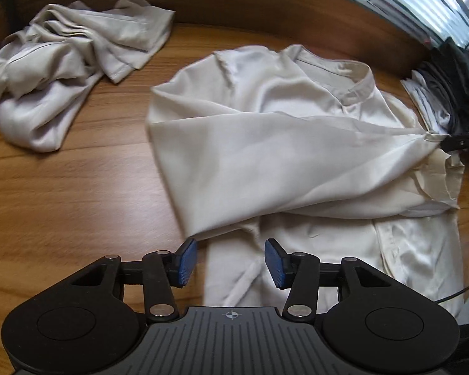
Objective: Fold clothes
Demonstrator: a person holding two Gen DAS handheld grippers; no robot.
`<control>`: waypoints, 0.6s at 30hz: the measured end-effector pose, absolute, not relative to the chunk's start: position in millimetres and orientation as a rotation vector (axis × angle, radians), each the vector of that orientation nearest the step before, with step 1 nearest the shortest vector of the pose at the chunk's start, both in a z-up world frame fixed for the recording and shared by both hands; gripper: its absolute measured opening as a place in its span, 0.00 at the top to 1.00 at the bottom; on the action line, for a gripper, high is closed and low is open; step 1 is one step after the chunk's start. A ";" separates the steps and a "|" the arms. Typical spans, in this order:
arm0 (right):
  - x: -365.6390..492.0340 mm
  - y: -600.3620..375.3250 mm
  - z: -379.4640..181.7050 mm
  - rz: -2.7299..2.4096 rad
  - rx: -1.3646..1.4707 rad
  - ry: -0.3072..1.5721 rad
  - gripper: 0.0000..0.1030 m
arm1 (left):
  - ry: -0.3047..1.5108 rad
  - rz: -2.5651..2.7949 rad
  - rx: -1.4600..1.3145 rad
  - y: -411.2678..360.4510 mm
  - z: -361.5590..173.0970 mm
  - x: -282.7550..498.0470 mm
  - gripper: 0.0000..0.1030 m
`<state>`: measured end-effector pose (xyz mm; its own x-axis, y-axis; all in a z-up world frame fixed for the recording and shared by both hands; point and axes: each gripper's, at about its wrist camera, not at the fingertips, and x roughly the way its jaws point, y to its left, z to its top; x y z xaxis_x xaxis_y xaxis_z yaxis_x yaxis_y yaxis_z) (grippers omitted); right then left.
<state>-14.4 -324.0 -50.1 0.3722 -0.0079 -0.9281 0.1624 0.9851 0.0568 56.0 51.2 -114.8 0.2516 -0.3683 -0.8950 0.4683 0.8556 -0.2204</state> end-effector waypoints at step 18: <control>-4.2 -316.7 -14.2 -0.062 0.126 1.111 0.91 | 1.146 -0.219 0.072 67.1 -129.2 95.7 0.94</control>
